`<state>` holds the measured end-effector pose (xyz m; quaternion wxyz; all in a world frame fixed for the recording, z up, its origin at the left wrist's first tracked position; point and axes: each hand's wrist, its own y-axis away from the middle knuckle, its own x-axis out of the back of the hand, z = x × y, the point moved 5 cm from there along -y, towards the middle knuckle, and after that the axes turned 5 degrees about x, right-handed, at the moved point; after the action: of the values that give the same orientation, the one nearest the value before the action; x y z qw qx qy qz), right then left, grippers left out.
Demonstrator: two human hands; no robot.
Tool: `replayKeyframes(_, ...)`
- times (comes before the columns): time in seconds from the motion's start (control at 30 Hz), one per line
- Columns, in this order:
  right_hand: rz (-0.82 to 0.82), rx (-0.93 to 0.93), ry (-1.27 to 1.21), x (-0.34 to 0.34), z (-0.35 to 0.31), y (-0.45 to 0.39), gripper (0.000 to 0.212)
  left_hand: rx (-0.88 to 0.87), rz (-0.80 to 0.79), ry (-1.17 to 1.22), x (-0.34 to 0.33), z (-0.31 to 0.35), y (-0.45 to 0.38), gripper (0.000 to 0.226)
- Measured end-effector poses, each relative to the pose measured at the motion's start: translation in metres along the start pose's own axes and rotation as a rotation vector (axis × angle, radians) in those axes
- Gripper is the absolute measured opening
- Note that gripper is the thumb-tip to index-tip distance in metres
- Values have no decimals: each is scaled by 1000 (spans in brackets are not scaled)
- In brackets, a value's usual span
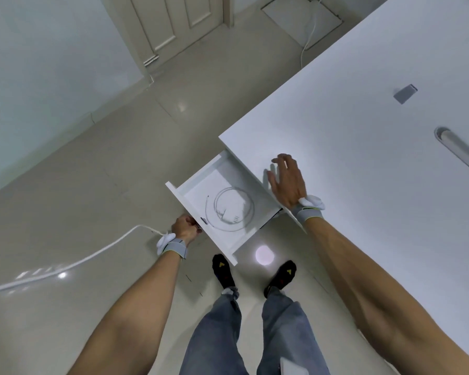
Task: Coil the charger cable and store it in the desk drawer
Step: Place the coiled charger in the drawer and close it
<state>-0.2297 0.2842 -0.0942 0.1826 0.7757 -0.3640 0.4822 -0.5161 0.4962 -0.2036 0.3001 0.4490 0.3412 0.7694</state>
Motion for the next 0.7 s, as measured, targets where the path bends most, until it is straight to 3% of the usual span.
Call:
replayKeyframes(0.13, 45, -137, 95, 14, 52, 2, 42, -11, -20, -72, 0, 12, 11, 22)
replayKeyframes(0.33, -117, -313, 211, 10, 123, 28, 71, 33, -9, -80, -13, -3, -28, 24)
replayKeyframes(0.7, -31, -352, 174, -1, 130, 41, 72, 0, -37, 71, -33, 55, 10, 28)
